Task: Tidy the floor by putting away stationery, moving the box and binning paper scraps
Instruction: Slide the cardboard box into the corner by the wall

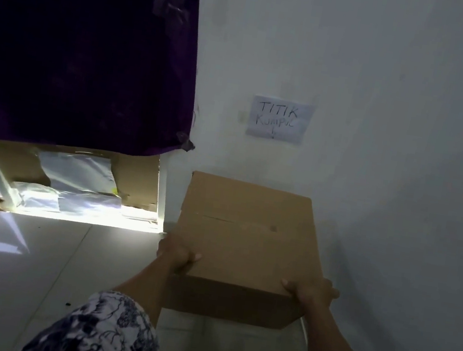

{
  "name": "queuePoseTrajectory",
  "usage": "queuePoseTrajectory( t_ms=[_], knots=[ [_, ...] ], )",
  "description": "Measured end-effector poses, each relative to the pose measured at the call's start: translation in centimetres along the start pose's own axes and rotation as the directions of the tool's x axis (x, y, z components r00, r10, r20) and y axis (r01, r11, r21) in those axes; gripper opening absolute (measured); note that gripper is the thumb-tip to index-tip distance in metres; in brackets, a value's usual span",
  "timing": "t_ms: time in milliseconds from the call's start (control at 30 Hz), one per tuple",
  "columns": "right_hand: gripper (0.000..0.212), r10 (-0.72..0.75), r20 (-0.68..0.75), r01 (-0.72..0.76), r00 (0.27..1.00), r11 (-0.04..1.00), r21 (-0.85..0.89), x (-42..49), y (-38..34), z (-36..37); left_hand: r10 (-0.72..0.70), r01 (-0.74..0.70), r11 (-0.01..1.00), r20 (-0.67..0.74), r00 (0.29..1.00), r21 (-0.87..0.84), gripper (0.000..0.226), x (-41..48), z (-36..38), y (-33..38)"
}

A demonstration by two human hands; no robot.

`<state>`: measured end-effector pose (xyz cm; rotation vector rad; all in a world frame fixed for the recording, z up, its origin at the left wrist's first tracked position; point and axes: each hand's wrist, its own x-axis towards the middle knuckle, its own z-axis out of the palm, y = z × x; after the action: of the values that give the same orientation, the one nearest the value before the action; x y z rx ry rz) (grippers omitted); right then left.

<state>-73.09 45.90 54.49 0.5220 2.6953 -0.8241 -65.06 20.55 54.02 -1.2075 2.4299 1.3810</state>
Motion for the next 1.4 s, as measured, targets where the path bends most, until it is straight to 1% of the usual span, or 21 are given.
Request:
queuePoseTrajectory(
  t_ms=[67,133,200,233,267,367,400,433,500,533,567,633,700,800,900,967,1033,1100,1200,1300,1400],
  knots=[
    [0.073,-0.018,-0.014,0.017,1.0,1.0,-0.013,3.6,1.2,3.1,0.026,-0.026,1.0,-0.015,1.0,0.011,0.056,3.3,3.6,-1.6],
    [0.075,-0.018,0.0,0.018,1.0,0.998,0.056,7.5,2.8,6.6,0.056,-0.055,0.998,-0.022,0.998,0.036,0.051,6.8,7.1,-3.3],
    [0.073,-0.055,0.004,0.055,0.998,0.997,0.063,10.9,4.2,10.2,0.087,-0.086,0.994,-0.022,0.996,0.066,0.054,10.6,10.4,-5.1],
    [0.073,-0.076,-0.016,0.076,0.997,0.996,0.052,12.6,5.0,12.0,0.105,-0.103,0.991,-0.019,0.994,0.087,0.057,12.4,12.0,-6.0],
    [0.075,-0.093,-0.052,0.096,0.994,0.993,0.069,14.4,5.8,13.9,0.119,-0.117,0.989,-0.017,0.993,0.095,0.057,14.0,13.4,-6.8],
    [0.089,-0.077,-0.057,0.086,0.995,0.979,0.187,18.4,8.2,18.8,0.172,-0.169,0.977,-0.014,0.985,0.129,0.05,17.6,17.5,-9.2],
    [0.089,-0.076,-0.078,0.092,0.994,0.969,0.231,19.0,8.9,19.8,0.178,-0.175,0.976,-0.009,0.984,0.131,0.055,18.0,18.5,-10.0],
    [0.087,-0.071,-0.098,0.096,0.993,0.956,0.277,19.7,9.4,20.4,0.182,-0.181,0.979,0.0,0.983,0.096,0.068,18.6,19.2,-10.5],
    [0.085,-0.08,-0.151,0.129,0.985,0.927,0.352,20.6,9.7,21.2,0.189,-0.191,0.981,0.049,0.981,0.041,0.115,19.5,19.7,-10.9],
    [0.084,-0.069,-0.18,0.135,0.981,0.912,0.388,21.0,9.5,21.4,0.179,-0.186,0.979,0.089,0.98,0.078,0.134,20.1,19.6,-10.5],
    [0.083,-0.044,-0.196,0.125,0.98,0.897,0.425,21.2,9.2,21.6,0.172,-0.191,0.972,0.139,0.975,0.14,0.141,20.9,19.6,-10.2],
    [0.082,0.013,-0.211,0.094,0.977,0.867,0.49,21.8,8.4,22.3,0.164,-0.213,0.934,0.186,0.969,0.287,0.132,22.3,19.8,-9.6],
    [0.085,0.03,-0.228,0.095,0.973,0.85,0.518,22.6,7.6,23.1,0.192,-0.236,0.899,0.152,0.97,0.368,0.123,23.1,20.3,-9.1],
    [0.079,-0.023,-0.239,0.139,0.971,0.865,0.482,24.3,6.1,24.1,0.253,-0.25,0.85,0.058,0.966,0.464,0.109,24.3,21.1,-8.4],
    [0.073,-0.074,-0.254,0.18,0.964,0.888,0.424,26.2,4.7,24.1,0.297,-0.264,0.807,0.022,0.955,0.528,0.094,25.6,21.5,-7.0],
    [0.074,-0.1,-0.261,0.202,0.96,0.894,0.4,27.4,4.0,24.0,0.28,-0.25,0.806,0.027,0.96,0.537,0.096,26.3,21.4,-6.0],
    [0.075,-0.099,-0.249,0.19,0.963,0.907,0.376,27.9,3.7,24.2,0.262,-0.238,0.799,0.036,0.964,0.553,0.099,26.8,21.4,-5.6],
    [0.076,-0.1,-0.231,0.18,0.968,0.917,0.356,27.8,3.9,24.5,0.268,-0.237,0.785,0.032,0.963,0.573,0.097,26.6,21.7,-6.0],
    [0.078,-0.109,-0.172,0.162,0.979,0.926,0.34,27.3,4.3,24.4,0.308,-0.256,0.775,0.01,0.951,0.578,0.092,26.1,22.2,-7.1],
    [0.086,-0.143,-0.076,0.161,0.987,0.921,0.355,27.1,5.1,23.7,0.353,-0.294,0.738,0.024,0.935,0.608,0.092,26.1,22.1,-8.1],
    [0.096,-0.215,0.067,0.154,0.974,0.854,0.498,26.7,6.4,23.2,0.339,-0.32,0.691,0.1,0.935,0.649,0.099,26.3,21.5,-8.6]
  ],
)
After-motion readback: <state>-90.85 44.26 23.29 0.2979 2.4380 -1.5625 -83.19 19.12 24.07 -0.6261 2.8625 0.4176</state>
